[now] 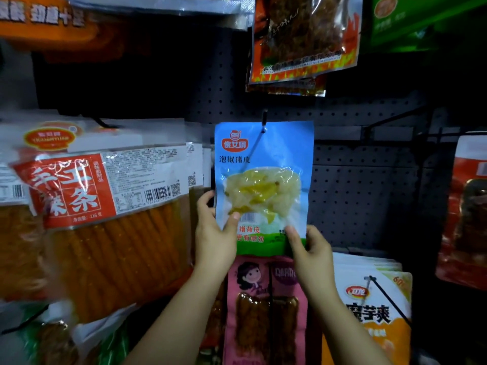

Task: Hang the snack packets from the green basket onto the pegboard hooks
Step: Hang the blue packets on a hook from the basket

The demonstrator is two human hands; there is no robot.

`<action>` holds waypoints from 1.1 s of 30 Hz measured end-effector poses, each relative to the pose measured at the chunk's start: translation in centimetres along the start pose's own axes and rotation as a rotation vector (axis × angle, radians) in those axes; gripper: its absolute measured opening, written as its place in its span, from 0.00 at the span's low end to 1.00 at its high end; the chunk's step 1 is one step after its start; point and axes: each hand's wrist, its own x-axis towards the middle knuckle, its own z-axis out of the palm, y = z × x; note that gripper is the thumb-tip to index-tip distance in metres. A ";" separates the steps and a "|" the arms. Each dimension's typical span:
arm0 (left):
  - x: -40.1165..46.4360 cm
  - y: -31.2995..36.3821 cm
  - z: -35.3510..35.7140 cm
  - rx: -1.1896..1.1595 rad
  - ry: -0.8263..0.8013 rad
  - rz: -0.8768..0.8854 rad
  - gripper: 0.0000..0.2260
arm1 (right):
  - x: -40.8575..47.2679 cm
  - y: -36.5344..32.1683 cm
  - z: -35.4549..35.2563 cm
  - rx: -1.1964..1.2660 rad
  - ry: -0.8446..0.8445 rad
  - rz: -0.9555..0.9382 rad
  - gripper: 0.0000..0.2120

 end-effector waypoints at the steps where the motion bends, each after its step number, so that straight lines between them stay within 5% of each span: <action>1: -0.2 -0.5 -0.1 -0.020 -0.004 -0.024 0.22 | -0.3 0.1 0.0 -0.008 -0.005 0.021 0.25; 10: -8.0 -5.2 -2.8 -0.223 -0.139 -0.366 0.09 | -8.8 1.6 -2.8 0.038 -0.083 0.291 0.11; 19: -23.7 -7.5 -6.7 -0.136 -0.566 -0.352 0.11 | -28.7 1.1 -11.6 -0.035 -0.071 0.578 0.13; 26: -37.8 -10.2 -3.3 -0.041 -0.885 -0.525 0.11 | -41.3 3.5 -21.8 -0.162 0.099 0.833 0.05; 33: -52.7 -17.7 5.7 0.031 -1.126 -0.700 0.13 | -51.5 14.5 -34.5 -0.297 0.234 1.098 0.09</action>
